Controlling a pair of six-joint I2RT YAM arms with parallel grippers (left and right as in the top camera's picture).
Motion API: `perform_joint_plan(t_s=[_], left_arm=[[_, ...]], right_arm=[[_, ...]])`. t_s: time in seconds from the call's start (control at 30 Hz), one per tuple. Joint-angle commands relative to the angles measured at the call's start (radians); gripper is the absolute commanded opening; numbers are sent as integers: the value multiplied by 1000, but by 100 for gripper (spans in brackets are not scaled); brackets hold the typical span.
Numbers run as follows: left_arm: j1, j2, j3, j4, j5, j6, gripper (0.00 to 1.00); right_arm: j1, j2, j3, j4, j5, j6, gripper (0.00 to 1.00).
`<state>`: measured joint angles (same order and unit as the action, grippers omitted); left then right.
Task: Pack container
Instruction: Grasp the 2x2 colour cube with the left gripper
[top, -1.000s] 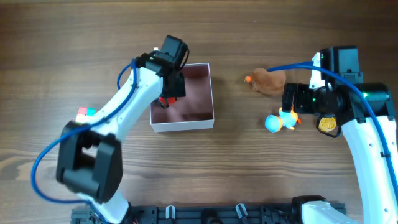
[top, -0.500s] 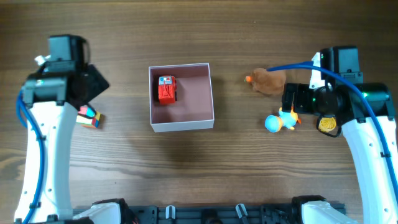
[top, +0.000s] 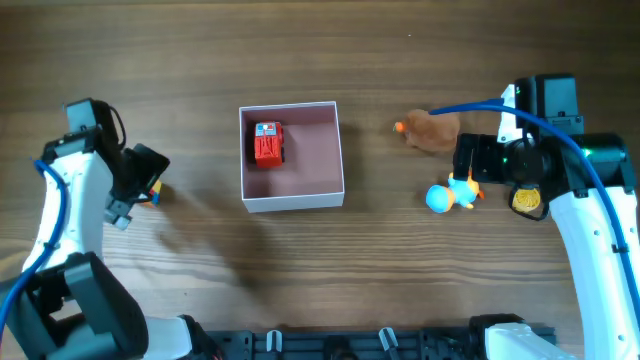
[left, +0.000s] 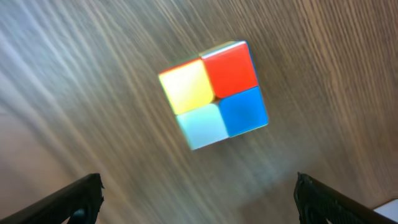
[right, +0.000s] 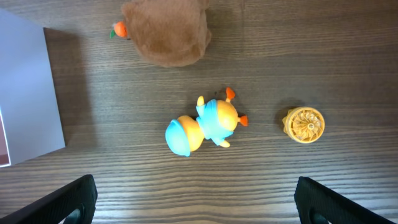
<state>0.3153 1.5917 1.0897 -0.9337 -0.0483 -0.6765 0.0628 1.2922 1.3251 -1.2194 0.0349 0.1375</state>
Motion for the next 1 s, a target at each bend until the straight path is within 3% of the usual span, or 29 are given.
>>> perform_joint_plan(t_s=[0.0, 0.17, 0.67, 0.8, 0.97], left_arm=[[3, 12, -43, 84, 48, -107, 100], [4, 15, -43, 135, -5, -159, 100], [4, 165, -43, 208, -75, -170, 99], [4, 165, -43, 213, -107, -170, 90], [4, 165, -43, 213, -106, -170, 67]], right_arm=[[2, 11, 28, -3, 20, 0, 100], [2, 11, 28, -5, 20, 0, 100], [2, 11, 28, -12, 20, -4, 100], [2, 11, 28, -13, 20, -4, 100], [2, 11, 28, -13, 20, -4, 100]])
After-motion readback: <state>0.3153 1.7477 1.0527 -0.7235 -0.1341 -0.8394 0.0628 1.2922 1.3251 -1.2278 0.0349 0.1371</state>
